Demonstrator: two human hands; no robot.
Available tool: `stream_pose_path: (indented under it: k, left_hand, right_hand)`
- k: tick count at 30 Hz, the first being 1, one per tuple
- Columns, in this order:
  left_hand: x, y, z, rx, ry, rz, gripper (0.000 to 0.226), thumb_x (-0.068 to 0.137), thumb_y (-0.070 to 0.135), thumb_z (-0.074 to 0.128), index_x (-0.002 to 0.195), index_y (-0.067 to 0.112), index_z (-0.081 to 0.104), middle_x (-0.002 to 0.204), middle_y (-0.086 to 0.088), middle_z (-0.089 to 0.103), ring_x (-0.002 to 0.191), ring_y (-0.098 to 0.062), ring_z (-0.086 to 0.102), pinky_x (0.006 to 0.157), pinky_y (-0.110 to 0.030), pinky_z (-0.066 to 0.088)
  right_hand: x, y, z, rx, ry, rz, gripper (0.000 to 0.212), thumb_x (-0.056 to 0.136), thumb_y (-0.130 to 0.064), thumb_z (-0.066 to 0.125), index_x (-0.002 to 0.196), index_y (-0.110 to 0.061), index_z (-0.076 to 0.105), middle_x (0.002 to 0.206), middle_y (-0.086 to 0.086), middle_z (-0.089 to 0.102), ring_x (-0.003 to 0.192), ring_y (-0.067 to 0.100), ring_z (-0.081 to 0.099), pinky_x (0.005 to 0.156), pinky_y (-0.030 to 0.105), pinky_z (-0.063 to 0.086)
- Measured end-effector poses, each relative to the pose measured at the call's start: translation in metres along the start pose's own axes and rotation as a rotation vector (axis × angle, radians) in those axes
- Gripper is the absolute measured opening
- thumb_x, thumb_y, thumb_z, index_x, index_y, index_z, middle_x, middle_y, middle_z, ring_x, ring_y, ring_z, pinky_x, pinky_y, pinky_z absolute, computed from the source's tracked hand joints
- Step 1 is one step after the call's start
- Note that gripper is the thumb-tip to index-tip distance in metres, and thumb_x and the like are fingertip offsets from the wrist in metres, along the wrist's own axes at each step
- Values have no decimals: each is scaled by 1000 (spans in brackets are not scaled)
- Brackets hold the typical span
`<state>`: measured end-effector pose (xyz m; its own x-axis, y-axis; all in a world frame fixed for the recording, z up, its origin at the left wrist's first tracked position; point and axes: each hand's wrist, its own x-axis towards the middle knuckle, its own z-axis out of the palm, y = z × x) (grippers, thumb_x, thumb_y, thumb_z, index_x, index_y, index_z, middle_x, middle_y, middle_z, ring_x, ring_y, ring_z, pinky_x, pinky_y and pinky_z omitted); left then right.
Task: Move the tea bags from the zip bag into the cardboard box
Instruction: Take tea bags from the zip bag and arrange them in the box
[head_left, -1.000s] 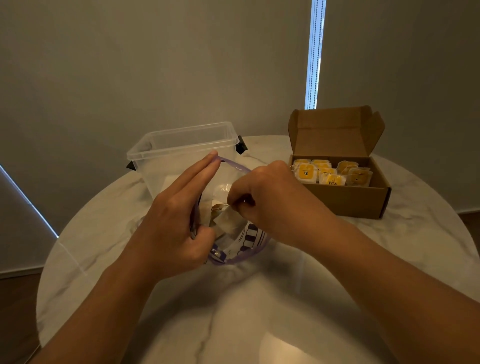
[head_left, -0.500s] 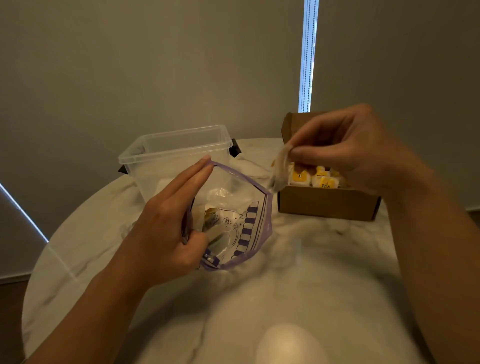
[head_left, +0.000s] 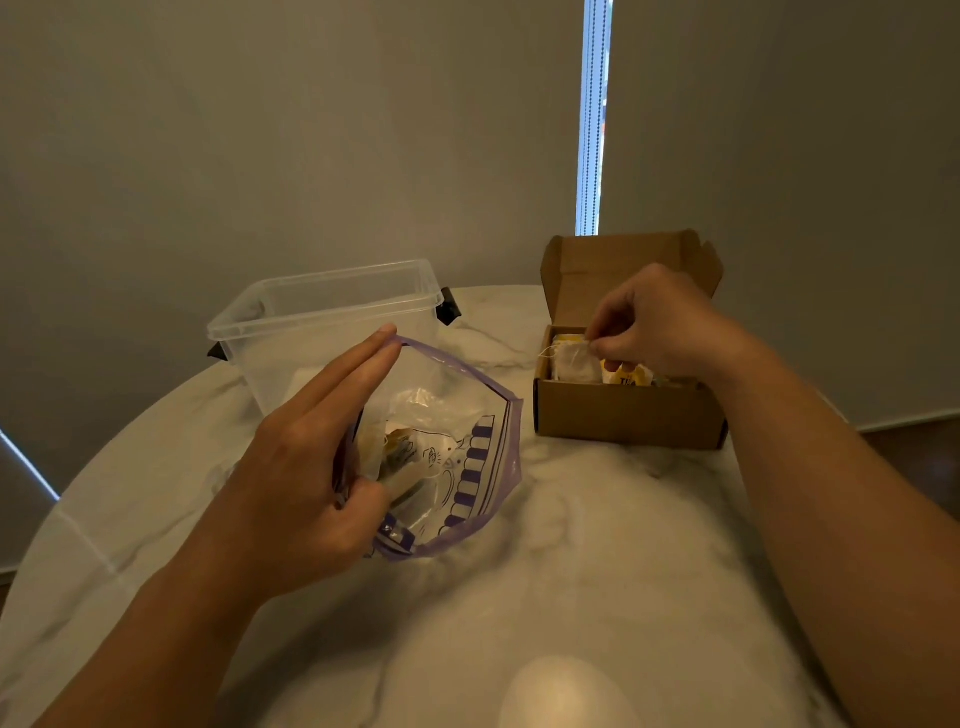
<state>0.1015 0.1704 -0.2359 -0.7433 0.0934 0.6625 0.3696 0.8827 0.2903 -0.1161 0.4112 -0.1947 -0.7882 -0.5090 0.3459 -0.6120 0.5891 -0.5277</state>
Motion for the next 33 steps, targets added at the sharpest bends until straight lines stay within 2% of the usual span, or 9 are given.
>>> stream_pose_path:
  k: [4,9,14,17,21,23,25,28,33]
  left_hand:
    - [0,0,0,-4,6,-2,81,75,30,46,153,12,34,159,6,33,144,-16,36,92,-52,56]
    - [0,1,0,8,9,3,81,75,31,46,153,11,34,159,6,33,145,-13,34,94,-52,55]
    - [0,0,0,11,11,-1,81,75,31,46,153,13,34,159,7,32,144,-13,35,93,-51,55]
    - [0,-1,-1,14,7,3,81,75,31,46,153,13,34,159,8,32,144,-12,35,93,-50,55]
    - [0,-1,-1,21,12,7,81,75,30,47,153,14,33,160,10,32,144,-10,35,94,-50,55]
    - [0,-1,-1,18,10,4,81,75,30,46,153,14,33,160,10,31,144,-10,34,94,-49,55]
    - [0,0,0,14,7,5,82,74,29,46,153,14,33,160,10,31,145,-9,33,95,-50,55]
    - [0,-1,0,16,3,10,82,74,29,46,153,14,33,160,9,31,145,-11,34,94,-51,55]
    - [0,0,0,14,7,5,81,75,29,46,153,13,33,159,8,32,144,-12,35,94,-51,55]
  right_hand:
    - [3,-3,5,10,-63,44,7,80,-8,77,77,-15,76,65,0,72,62,15,71,64,32,61]
    - [8,-3,19,-110,-72,117,5,82,-10,75,84,-15,76,74,-1,67,66,10,63,48,17,41]
    - [12,2,18,-135,72,128,8,82,-14,77,89,-11,75,82,3,68,71,13,66,58,21,50]
    - [13,4,18,-160,158,96,8,84,-13,74,91,-10,75,82,2,68,77,14,64,62,21,44]
    - [17,4,24,-168,169,85,15,85,-15,73,100,-11,75,97,5,71,84,13,59,67,22,41]
    - [19,3,27,-158,132,98,19,86,-19,73,103,-11,74,99,4,70,85,12,57,62,19,39]
    - [19,3,32,-156,90,104,19,86,-21,72,102,-12,74,98,4,69,84,12,57,57,17,38]
    - [19,3,35,-165,64,125,14,86,-18,72,98,-12,74,95,5,69,84,14,60,65,21,45]
    - [18,10,24,-172,74,171,4,84,-14,73,88,-12,74,93,5,67,84,15,58,61,22,43]
